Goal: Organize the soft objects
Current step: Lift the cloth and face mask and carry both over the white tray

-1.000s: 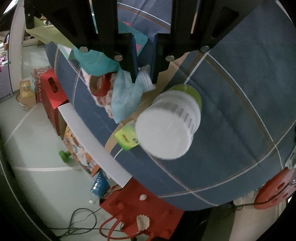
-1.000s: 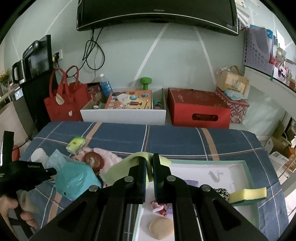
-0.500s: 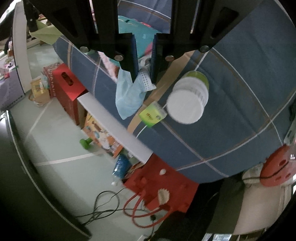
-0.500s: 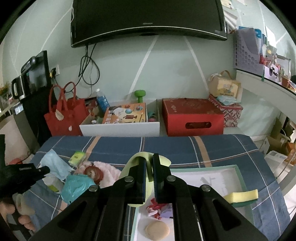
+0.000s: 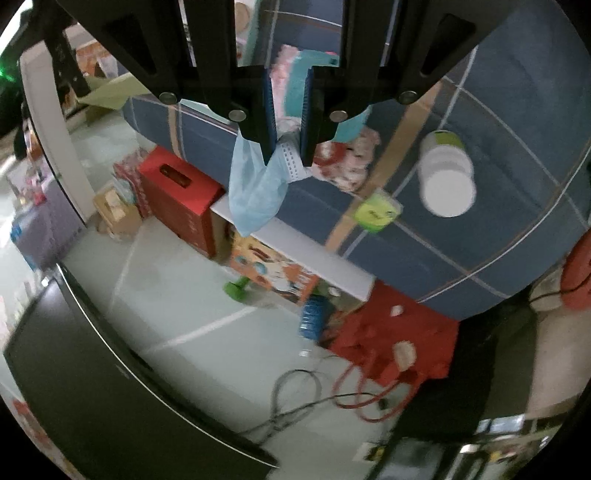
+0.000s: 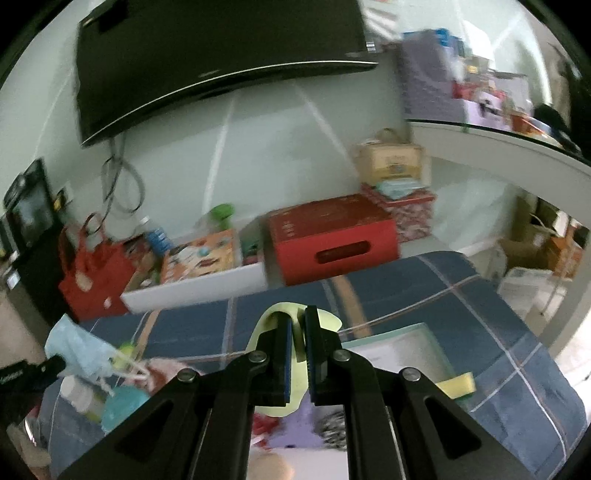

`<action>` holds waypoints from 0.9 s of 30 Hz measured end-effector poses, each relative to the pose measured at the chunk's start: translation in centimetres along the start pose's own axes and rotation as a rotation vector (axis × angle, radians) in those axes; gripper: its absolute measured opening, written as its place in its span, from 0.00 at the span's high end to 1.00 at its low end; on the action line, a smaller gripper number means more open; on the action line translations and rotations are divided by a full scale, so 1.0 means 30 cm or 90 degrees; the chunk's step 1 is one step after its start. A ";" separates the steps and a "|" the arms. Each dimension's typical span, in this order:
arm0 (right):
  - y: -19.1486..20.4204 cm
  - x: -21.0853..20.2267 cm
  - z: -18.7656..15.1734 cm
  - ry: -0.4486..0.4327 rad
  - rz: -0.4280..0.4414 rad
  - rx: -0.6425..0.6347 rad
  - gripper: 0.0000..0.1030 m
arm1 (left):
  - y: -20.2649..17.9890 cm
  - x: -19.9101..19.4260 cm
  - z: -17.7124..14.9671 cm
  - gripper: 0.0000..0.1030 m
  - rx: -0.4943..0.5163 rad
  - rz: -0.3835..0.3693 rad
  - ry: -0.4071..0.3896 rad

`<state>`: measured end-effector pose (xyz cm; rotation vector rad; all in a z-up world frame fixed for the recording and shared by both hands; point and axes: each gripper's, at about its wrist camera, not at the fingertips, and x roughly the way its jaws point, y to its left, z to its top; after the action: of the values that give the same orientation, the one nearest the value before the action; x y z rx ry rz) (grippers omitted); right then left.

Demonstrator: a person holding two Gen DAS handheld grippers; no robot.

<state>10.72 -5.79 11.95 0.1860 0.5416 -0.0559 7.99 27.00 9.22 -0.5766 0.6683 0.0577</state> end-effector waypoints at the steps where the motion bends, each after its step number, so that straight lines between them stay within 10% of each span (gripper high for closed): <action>1: -0.025 -0.002 0.007 -0.005 -0.012 0.008 0.94 | -0.022 0.006 -0.004 0.87 0.009 -0.005 0.006; 14: -0.288 0.015 0.041 -0.037 -0.113 0.092 0.94 | -0.373 0.112 -0.084 0.87 0.166 -0.057 0.055; 27: -0.278 0.130 0.002 0.019 -0.125 0.066 0.94 | -0.475 0.317 -0.255 0.87 0.221 -0.090 0.148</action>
<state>13.25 -14.00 8.63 0.2354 0.5853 -0.2727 14.45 9.75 5.59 -0.2956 0.8402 -0.2579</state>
